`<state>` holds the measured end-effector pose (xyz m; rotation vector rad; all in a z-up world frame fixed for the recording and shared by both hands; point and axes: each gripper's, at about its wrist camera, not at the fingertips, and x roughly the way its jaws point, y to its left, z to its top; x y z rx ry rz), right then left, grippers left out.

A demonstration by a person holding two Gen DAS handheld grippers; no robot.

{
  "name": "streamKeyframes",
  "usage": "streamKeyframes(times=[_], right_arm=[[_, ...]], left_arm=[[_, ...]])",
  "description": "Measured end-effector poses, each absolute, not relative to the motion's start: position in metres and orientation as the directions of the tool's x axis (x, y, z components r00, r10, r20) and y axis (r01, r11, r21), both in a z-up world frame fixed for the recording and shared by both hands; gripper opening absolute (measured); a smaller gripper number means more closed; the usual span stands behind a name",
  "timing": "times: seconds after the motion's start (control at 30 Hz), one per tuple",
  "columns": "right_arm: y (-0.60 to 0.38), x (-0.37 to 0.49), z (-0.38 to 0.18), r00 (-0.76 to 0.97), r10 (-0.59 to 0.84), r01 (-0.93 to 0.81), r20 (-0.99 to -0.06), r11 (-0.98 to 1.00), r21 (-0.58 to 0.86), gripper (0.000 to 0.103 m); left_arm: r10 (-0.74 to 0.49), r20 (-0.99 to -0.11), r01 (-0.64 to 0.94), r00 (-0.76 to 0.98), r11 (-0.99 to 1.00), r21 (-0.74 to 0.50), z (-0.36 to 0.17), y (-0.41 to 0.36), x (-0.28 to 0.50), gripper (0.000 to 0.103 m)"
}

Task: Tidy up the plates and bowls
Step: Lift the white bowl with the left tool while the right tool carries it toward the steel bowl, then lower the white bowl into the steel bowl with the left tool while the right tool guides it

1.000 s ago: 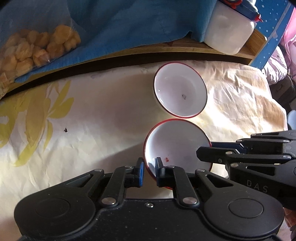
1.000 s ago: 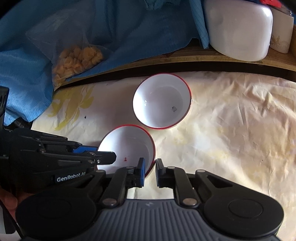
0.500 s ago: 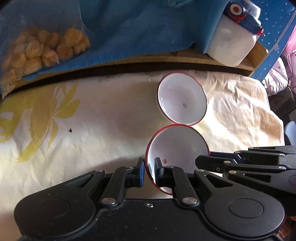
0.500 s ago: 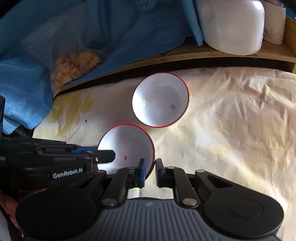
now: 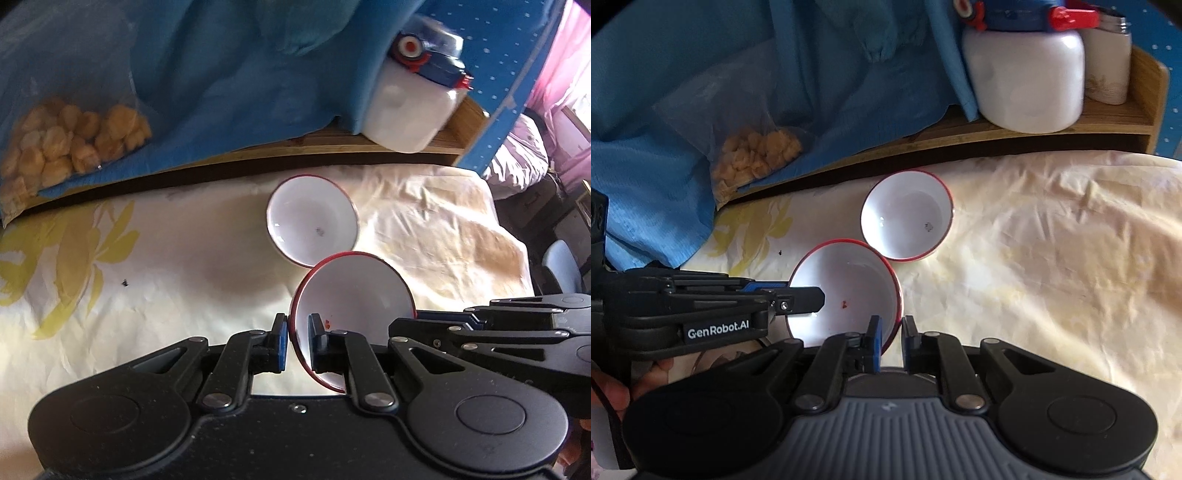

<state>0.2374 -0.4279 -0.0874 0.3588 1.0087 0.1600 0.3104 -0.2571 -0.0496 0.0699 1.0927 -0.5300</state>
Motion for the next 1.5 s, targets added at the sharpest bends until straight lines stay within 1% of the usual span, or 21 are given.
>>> streamKeyframes(times=[0.17,0.33,0.73,1.2,1.33,1.5], right_arm=[[-0.435,0.222,-0.078,0.537,0.28,0.048,-0.795,0.932,0.361,0.012],[-0.444,0.206,-0.073,0.529,0.297,0.075,-0.795,0.917,0.392,0.012],[-0.449,0.17,-0.071,0.517,0.29,0.127,-0.806,0.905,0.407,0.013],[-0.449,0.15,-0.086,0.449,0.284,0.171,-0.847,0.903,0.394,0.013],[-0.452,0.149,-0.095,0.436,0.296,0.198,-0.85,0.89,0.411,0.013],[-0.453,0.152,-0.097,0.431,0.296,0.195,-0.853,0.892,0.408,0.013]], left_arm=[[-0.404,-0.854,0.464,0.327,0.856,-0.227,-0.045,-0.266,0.301,0.011],[-0.434,-0.85,0.501,0.298,0.829,-0.247,-0.043,-0.27,0.291,0.012],[-0.467,-0.855,0.542,0.227,0.79,-0.287,-0.045,-0.276,0.272,0.014],[-0.433,-0.894,0.543,0.119,0.782,-0.306,-0.066,-0.284,0.251,0.014],[-0.405,-0.91,0.533,0.091,0.792,-0.299,-0.075,-0.287,0.248,0.014],[-0.397,-0.914,0.515,0.081,0.802,-0.303,-0.079,-0.287,0.247,0.014]])
